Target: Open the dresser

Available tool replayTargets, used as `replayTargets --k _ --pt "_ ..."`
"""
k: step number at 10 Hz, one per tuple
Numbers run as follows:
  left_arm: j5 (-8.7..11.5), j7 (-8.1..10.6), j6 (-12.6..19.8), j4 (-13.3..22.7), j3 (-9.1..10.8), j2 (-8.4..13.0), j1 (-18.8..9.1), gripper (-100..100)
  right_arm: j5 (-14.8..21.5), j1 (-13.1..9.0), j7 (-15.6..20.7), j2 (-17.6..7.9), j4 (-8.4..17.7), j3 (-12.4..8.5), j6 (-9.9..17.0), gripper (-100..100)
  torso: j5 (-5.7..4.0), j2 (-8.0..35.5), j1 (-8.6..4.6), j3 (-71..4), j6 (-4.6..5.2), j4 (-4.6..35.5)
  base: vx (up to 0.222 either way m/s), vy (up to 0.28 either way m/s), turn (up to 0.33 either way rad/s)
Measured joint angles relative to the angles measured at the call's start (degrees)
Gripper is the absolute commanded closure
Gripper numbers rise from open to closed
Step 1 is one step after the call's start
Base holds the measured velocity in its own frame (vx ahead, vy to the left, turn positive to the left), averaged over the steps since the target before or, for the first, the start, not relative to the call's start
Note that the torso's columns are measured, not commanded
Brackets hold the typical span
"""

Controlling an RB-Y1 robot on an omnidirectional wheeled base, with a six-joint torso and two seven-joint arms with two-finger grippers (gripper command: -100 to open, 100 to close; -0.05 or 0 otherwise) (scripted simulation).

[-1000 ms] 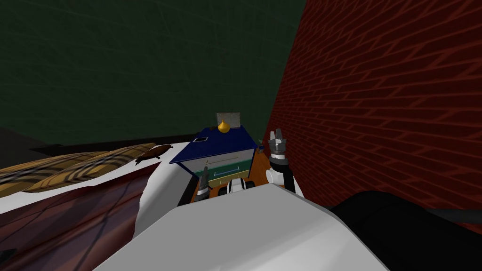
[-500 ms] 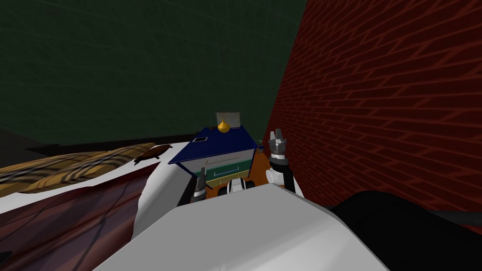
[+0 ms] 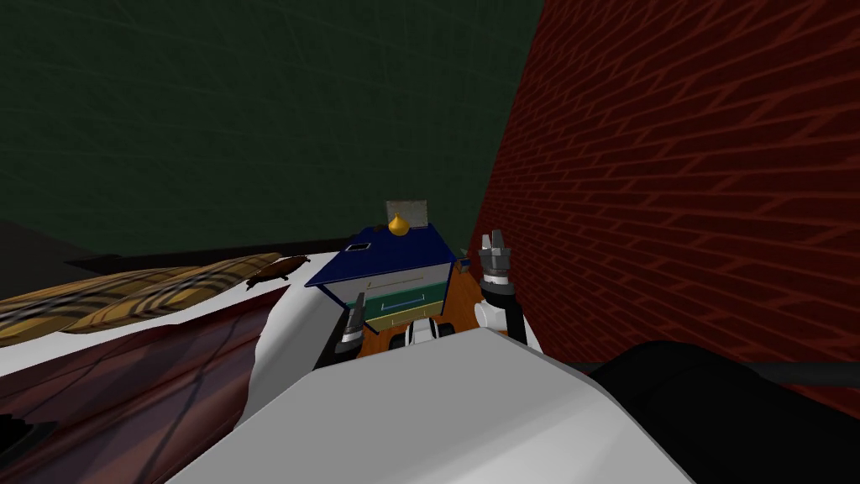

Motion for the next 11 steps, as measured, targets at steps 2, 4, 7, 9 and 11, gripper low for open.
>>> replayTargets --k 2,4,7,9,11 --pt "0.03 -0.01 2.56 -0.63 0.01 0.57 -1.05 -100 0.00 0.00 0.00 0.00 0.00 0.00 0.00 0 0.01 0.01 0.03 0.01 0.00 0.00 -0.052 -0.027 0.009" --pt "0.07 -0.09 5.10 -1.10 0.06 0.85 -2.31 -100 0.00 0.00 0.00 0.00 0.00 0.00 0.00 0 0.01 0.01 0.03 0.01 0.00 0.00 -0.045 -0.027 0.010" --pt "0.16 0.10 8.75 -2.27 0.14 1.22 -3.57 -100 0.00 0.00 0.00 0.00 0.00 0.00 0.00 0 0.00 0.05 0.01 0.03 0.00 0.01 -0.053 -0.028 0.009" --pt "0.22 0.11 10.85 -2.32 0.21 1.27 -4.85 -100 0.00 0.00 0.00 0.00 0.00 0.00 0.00 0 0.02 0.01 0.06 0.01 0.00 0.00 -0.043 -0.014 0.007" --pt "0.17 0.01 13.12 -3.49 0.13 1.01 -5.30 -100 0.00 0.00 0.00 0.00 0.00 0.00 0.00 0 0.00 0.00 -0.01 0.00 0.00 0.00 -0.044 -0.025 0.009"
